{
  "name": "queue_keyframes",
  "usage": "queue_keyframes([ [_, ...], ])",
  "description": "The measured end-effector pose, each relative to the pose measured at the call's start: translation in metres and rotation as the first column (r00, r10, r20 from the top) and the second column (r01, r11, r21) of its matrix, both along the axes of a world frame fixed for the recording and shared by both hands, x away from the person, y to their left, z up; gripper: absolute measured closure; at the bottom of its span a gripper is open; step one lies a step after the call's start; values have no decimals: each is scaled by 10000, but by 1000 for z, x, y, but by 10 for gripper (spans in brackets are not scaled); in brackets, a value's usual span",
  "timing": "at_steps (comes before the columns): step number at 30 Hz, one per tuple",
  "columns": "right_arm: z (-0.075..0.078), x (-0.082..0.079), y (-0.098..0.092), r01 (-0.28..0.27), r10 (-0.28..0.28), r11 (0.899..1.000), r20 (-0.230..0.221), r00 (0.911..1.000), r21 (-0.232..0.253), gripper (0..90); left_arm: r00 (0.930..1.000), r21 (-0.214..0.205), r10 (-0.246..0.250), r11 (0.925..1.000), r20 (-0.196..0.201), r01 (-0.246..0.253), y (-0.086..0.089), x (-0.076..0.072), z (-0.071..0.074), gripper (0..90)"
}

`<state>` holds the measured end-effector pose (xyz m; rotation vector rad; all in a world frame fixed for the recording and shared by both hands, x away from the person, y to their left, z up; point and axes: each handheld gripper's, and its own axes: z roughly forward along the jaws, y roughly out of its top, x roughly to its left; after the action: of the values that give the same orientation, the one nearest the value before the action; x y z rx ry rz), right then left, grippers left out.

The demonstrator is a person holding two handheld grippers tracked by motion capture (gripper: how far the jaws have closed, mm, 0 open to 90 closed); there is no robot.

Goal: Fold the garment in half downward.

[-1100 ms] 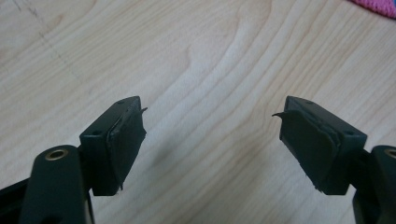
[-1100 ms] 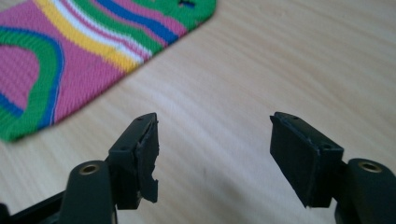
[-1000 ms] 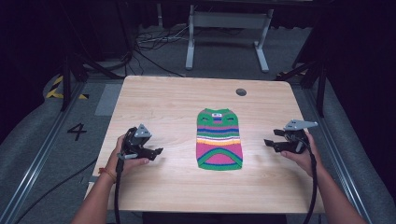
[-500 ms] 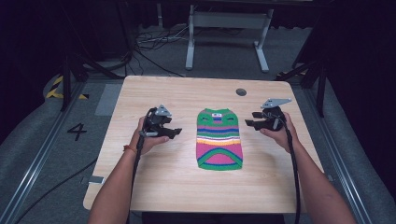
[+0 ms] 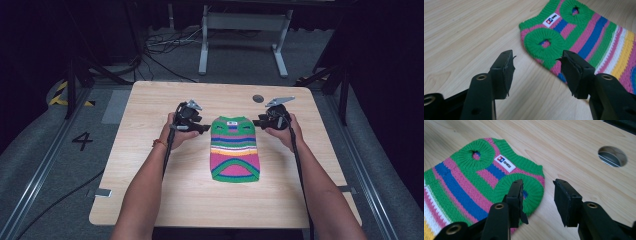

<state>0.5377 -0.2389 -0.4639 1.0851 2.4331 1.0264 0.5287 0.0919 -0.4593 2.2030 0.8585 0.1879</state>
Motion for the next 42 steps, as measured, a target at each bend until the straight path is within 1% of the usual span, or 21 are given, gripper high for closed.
queue_keyframes([
  [5, -5, 9, 14, -192, 189, 9994, -99, 9998, -302, 619, 9994, -91, 341, 9994, -66, -341, -12, 11, -1, 465],
  [6, -5, 9, 16, -190, 186, 9994, -130, 9997, -301, 619, 9995, -96, 324, 9994, -13, -324, -14, 12, -2, 465],
  [8, -5, 12, 18, -205, 202, 9995, -112, 9997, -239, 616, 9988, -335, 491, 9982, -61, -493, -17, 15, -2, 475],
  [10, -8, 14, 19, -133, 127, 9996, -218, 9997, -261, 608, 9982, -330, 582, 9977, -134, -586, -20, 18, -5, 478],
  [12, -10, 17, 20, -13, 4, 9993, -243, 9997, -377, 593, 9982, -164, 565, 9983, -182, -568, -23, 21, -9, 477],
  [14, -13, 20, 21, 190, -200, 9993, -317, 9993, -308, 595, 9970, -8, 735, 9973, -222, -735, -28, 25, -18, 485],
  [15, -15, 22, 21, 332, -344, 9989, -369, 9987, -333, 591, 9970, -8, 735, 9973, -222, -735, -28, 25, -18, 480],
  [16, -16, 22, 21, 426, -440, 9985, -422, 9981, -343, 591, 9954, -32, 871, 9962, -390, -873, -30, 27, -25, 477],
  [18, -17, 23, 22, 462, -471, 9987, -467, 9978, -210, 589, 9947, -21, 922, 9957, -456, -924, -31, 28, -28, 468],
  [19, -18, 23, 22, 479, -489, 9986, -452, 9978, -231, 583, 9939, -148, 978, 9950, -504, -987, -33, 29, -31, 468],
  [24, -26, 25, 29, 620, -660, 9963, -667, 9956, -598, 559, 9936, 306, 946, 9952, -620, -929, -42, 30, -42, 469],
  [25, -26, 25, 29, 620, -660, 9963, -667, 9956, -598, 559, 9936, 306, 946, 9952, -620, -929, -42, 30, -42, 458],
  [27, -32, 26, 32, 585, -647, 9947, -733, 9952, -841, 553, 9938, 207, 932, 9955, -613, -921, -45, 31, -43, 449],
  [29, -34, 26, 30, 689, -729, 9963, -812, 9940, -514, 558, 9929, 13, 1013, 9948, -628, -1014, -45, 32, -43, 427],
  [31, -35, 26, 29, 707, -742, 9966, -848, 9936, -433, 559, 9911, -204, 1178, 9927, -614, -1192, -44, 34, -41, 415],
  [32, -35, 27, 28, 682, -712, 9970, -883, 9936, -362, 560, 9894, -420, 1287, 9904, -672, -1317, -43, 36, -40, 410],
  [35, -36, 28, 24, 771, -763, 9970, -1141, 9905, 20, 551, 9855, -325, 1503, 9877, -789, -1532, -45, 39, -41, 418],
  [37, -36, 29, 23, 808, -788, 9967, -1146, 9903, 127, 538, 9870, -95, 1385, 9902, -813, -1397, -48, 39, -44, 429],
  [39, -35, 29, 22, 832, -799, 9962, -1064, 9911, 268, 543, 9869, -192, 1402, 9897, -794, -1421, -50, 38, -45, 460],
  [41, -35, 30, 22, 985, -963, 9950, -992, 9904, 179, 543, 9888, -74, 1335, 9909, -662, -1343, -51, 38, -45, 496],
  [42, -35, 31, 21, 994, -958, 9945, -1001, 9904, 315, 544, 9900, 42, 1289, 9917, -580, -1288, -51, 38, -45, 527],
])
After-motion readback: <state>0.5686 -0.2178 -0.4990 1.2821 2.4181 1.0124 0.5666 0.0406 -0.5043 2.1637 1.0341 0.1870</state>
